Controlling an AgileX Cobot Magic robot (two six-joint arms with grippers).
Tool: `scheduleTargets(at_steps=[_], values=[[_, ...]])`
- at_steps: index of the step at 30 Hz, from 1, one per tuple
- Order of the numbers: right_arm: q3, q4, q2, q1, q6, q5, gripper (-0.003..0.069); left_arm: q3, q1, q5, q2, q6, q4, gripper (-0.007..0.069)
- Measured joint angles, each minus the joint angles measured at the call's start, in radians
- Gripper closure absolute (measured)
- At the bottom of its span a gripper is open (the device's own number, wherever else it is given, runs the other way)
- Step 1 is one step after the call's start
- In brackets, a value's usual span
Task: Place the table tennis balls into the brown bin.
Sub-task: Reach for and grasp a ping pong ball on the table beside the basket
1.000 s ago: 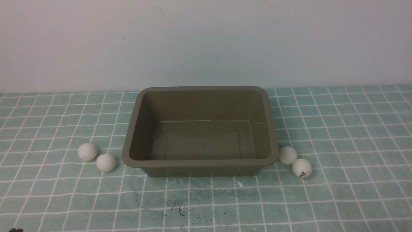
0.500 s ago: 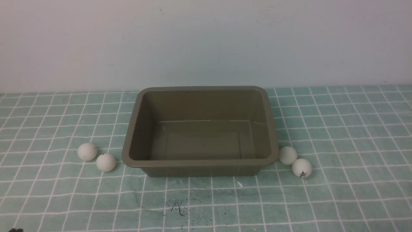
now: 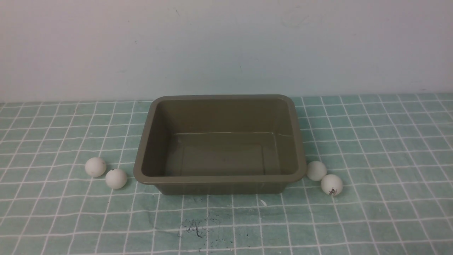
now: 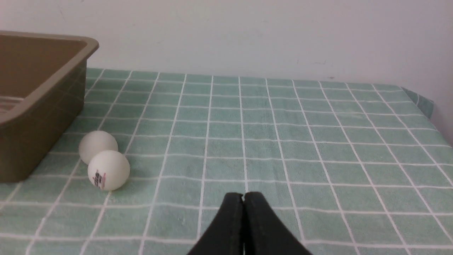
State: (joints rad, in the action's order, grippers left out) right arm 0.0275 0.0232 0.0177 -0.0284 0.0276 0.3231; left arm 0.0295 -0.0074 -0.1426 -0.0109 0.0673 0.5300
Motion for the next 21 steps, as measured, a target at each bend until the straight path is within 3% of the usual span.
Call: scheduleTargets(at_steps=[4,8,10,13,16,21], values=[[0.000,0.177,0.000,0.005,0.095,-0.140,0.0672,-0.029,0.000,-0.122,0.000,0.012,0.043,0.0629],[0.000,0.433,0.000,0.007,0.218,-0.293,0.0672,-0.188,0.000,0.089,0.052,-0.002,0.044,0.0629],[0.000,0.522,0.000,0.007,0.234,-0.333,0.0672,-0.331,0.000,0.355,0.193,-0.044,0.024,0.0629],[0.000,0.573,0.000,0.007,0.245,-0.349,0.0672,-0.454,0.000,0.595,0.426,-0.101,-0.009,0.0629],[-0.002,0.585,0.000,0.011,0.246,-0.323,0.0672,-0.544,0.000,0.736,0.638,-0.160,-0.040,0.0629],[-0.141,0.534,-0.062,0.044,0.176,-0.037,0.0672,-0.656,0.000,0.795,0.946,-0.292,-0.055,0.0629]])
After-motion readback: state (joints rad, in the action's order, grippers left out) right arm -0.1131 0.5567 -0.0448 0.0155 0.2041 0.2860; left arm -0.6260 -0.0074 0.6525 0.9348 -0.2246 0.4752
